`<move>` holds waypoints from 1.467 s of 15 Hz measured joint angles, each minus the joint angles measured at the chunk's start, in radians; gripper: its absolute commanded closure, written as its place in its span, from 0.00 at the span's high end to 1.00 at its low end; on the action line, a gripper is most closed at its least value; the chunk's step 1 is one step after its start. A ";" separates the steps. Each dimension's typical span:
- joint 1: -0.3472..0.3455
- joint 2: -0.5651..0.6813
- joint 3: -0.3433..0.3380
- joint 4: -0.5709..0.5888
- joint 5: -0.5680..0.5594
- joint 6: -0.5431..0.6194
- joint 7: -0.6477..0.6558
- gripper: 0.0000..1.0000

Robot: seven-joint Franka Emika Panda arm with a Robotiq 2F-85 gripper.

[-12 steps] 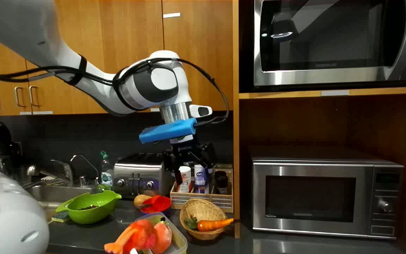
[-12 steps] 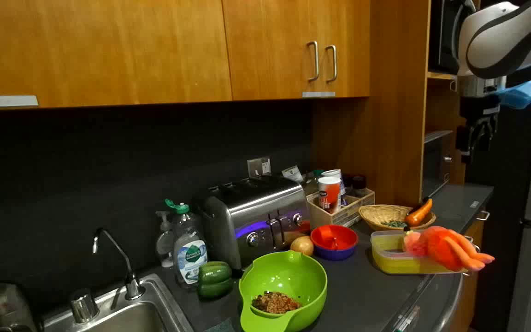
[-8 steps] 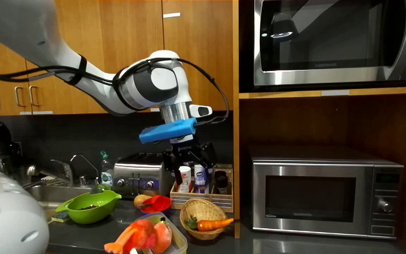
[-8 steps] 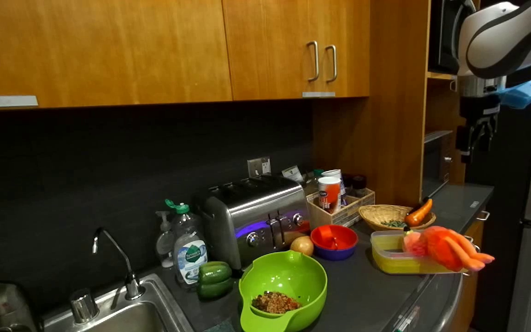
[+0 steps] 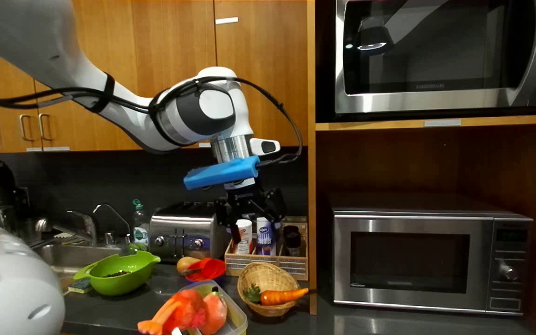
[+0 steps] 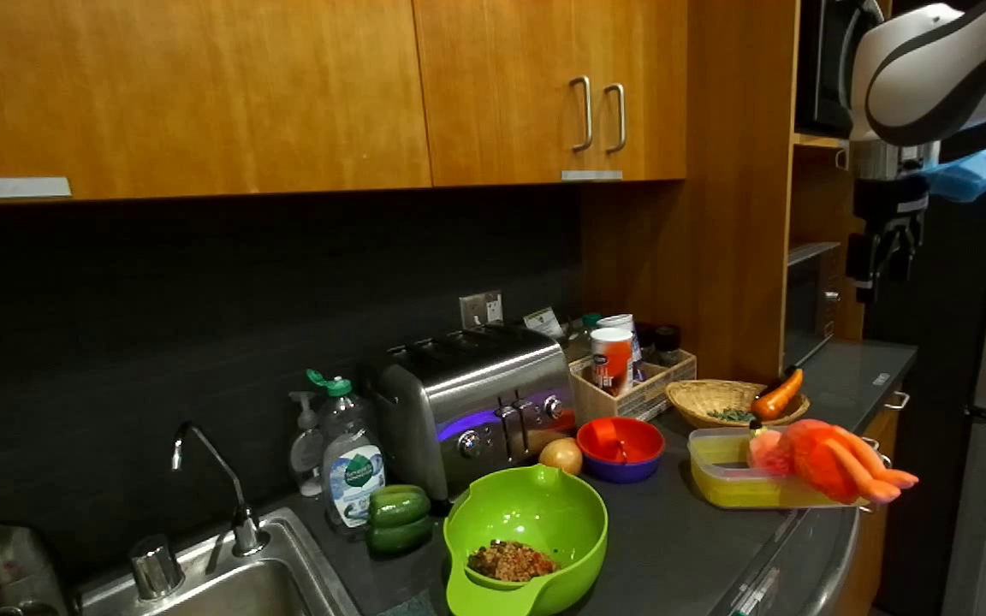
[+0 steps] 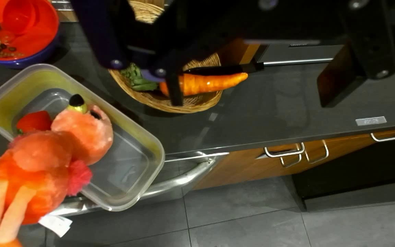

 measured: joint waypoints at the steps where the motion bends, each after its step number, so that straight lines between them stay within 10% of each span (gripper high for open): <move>1: 0.004 0.000 0.001 -0.002 0.000 -0.001 0.000 1.00; 11: 0.336 0.045 0.061 -0.106 0.246 -0.100 -0.097 1.00; 22: 0.222 0.079 0.010 -0.103 0.240 -0.120 -0.143 1.00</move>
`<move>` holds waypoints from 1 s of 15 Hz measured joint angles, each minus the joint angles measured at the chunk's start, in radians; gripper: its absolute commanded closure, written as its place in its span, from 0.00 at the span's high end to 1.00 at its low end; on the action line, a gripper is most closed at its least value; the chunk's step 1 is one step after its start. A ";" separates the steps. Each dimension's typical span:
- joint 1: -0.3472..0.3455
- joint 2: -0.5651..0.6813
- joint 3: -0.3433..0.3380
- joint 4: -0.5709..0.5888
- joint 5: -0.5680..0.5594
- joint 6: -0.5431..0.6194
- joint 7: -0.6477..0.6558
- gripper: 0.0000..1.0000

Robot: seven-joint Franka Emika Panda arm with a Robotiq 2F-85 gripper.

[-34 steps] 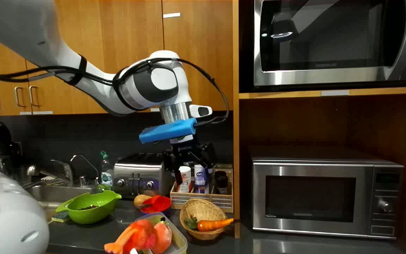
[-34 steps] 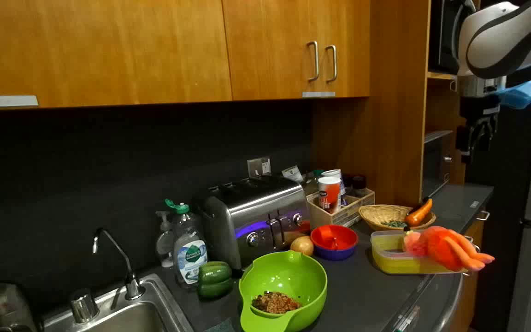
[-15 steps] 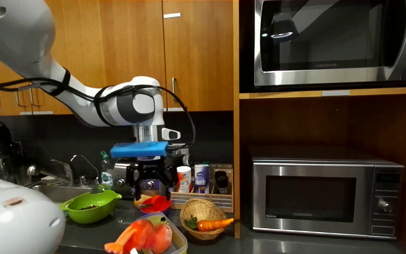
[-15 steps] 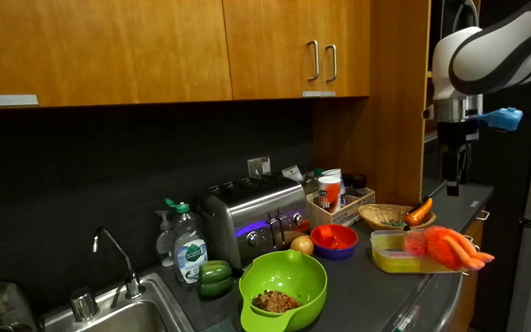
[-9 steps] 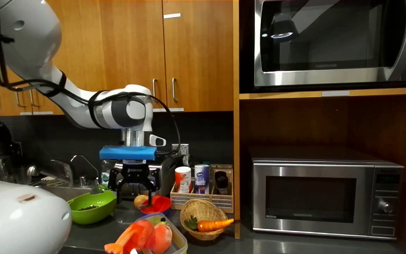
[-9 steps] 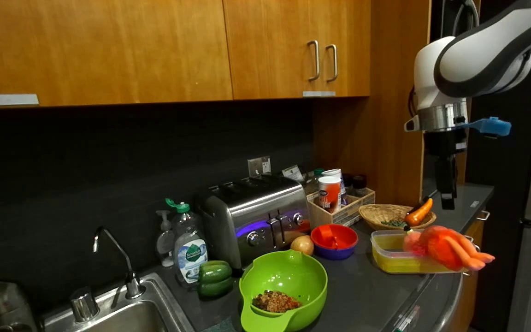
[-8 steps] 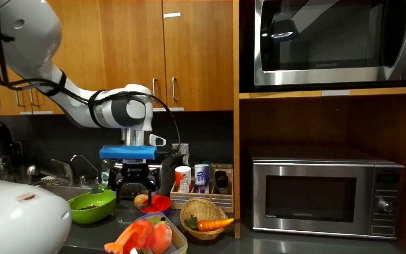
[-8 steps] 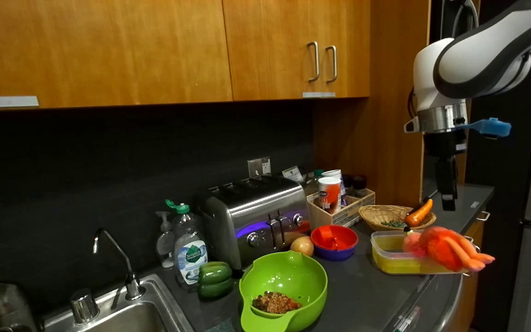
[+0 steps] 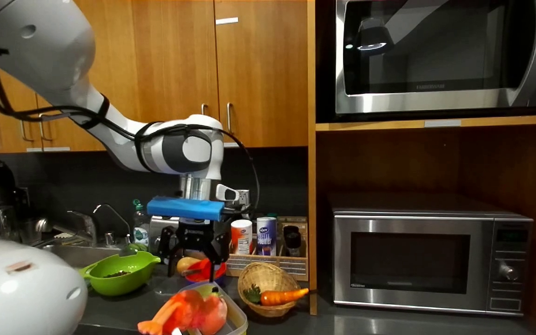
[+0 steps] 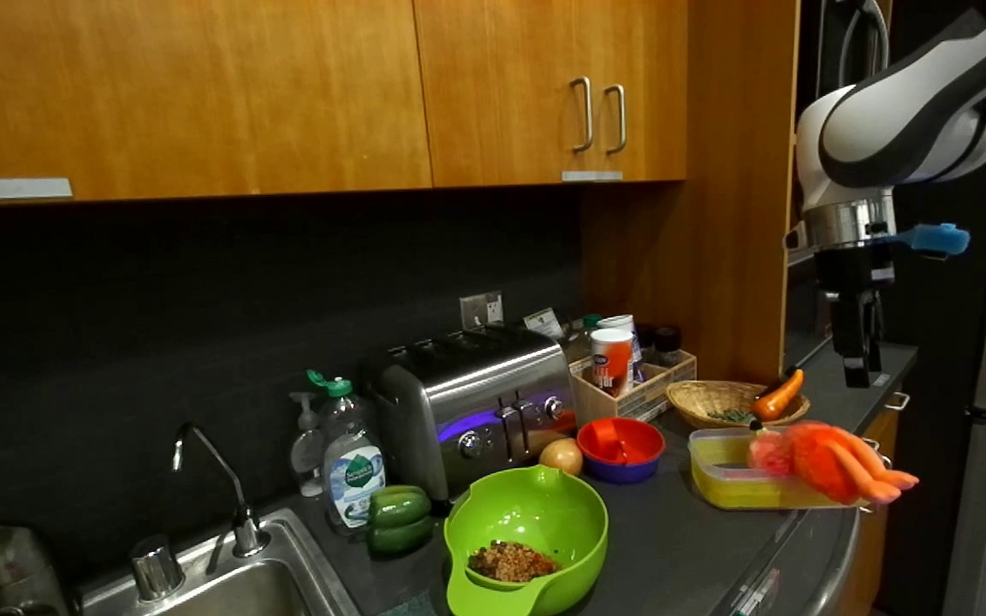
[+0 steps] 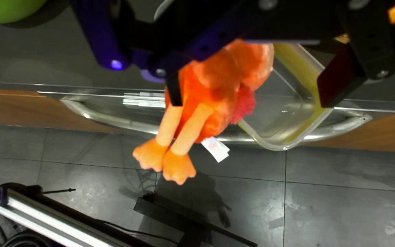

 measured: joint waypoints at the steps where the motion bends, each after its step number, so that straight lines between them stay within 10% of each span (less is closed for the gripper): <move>1: -0.018 0.003 -0.014 0.000 -0.001 0.000 -0.015 1.00; 15: -0.136 0.082 -0.099 -0.001 -0.033 0.068 -0.087 1.00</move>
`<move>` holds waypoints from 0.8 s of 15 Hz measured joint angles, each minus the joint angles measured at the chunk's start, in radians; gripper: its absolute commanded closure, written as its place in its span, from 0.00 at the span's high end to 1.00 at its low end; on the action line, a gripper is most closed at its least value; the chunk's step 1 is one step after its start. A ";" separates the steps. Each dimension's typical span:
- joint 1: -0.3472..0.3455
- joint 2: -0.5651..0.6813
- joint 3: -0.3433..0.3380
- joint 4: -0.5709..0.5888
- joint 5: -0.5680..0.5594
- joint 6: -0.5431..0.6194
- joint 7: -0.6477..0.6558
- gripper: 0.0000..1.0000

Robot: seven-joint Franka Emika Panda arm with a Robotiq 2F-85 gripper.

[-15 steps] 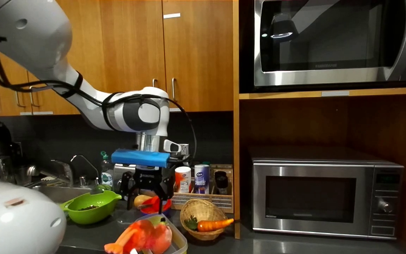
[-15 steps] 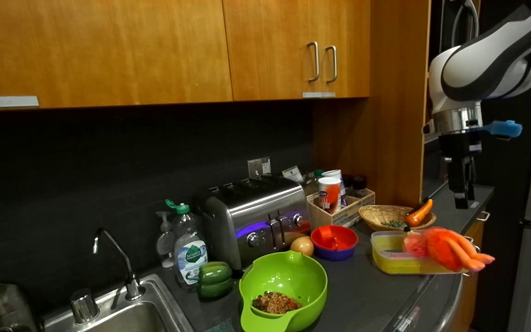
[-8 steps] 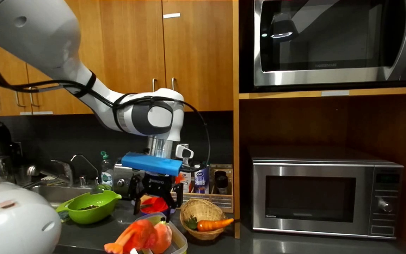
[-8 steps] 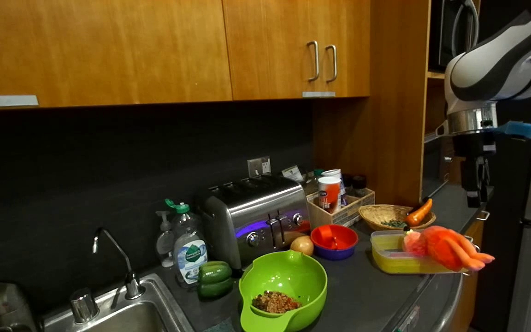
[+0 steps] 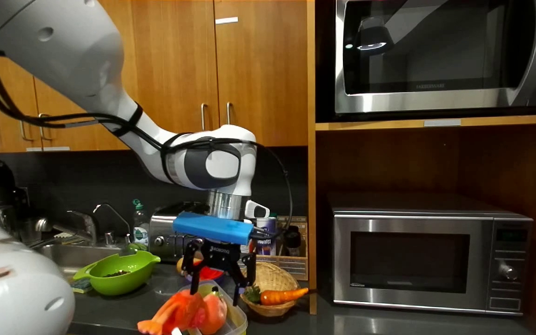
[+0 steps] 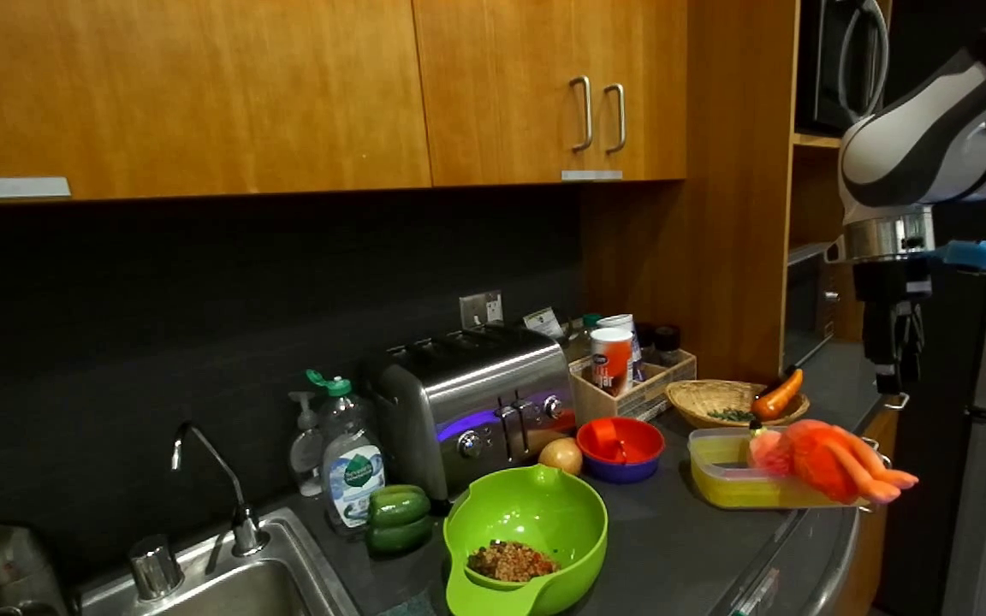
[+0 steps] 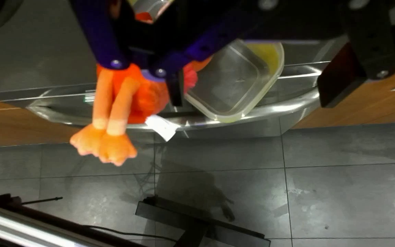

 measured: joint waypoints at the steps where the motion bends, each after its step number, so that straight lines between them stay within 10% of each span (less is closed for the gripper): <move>1: -0.003 0.014 -0.001 0.000 -0.007 0.033 -0.001 1.00; 12: -0.004 0.153 -0.016 0.001 -0.021 0.230 -0.084 1.00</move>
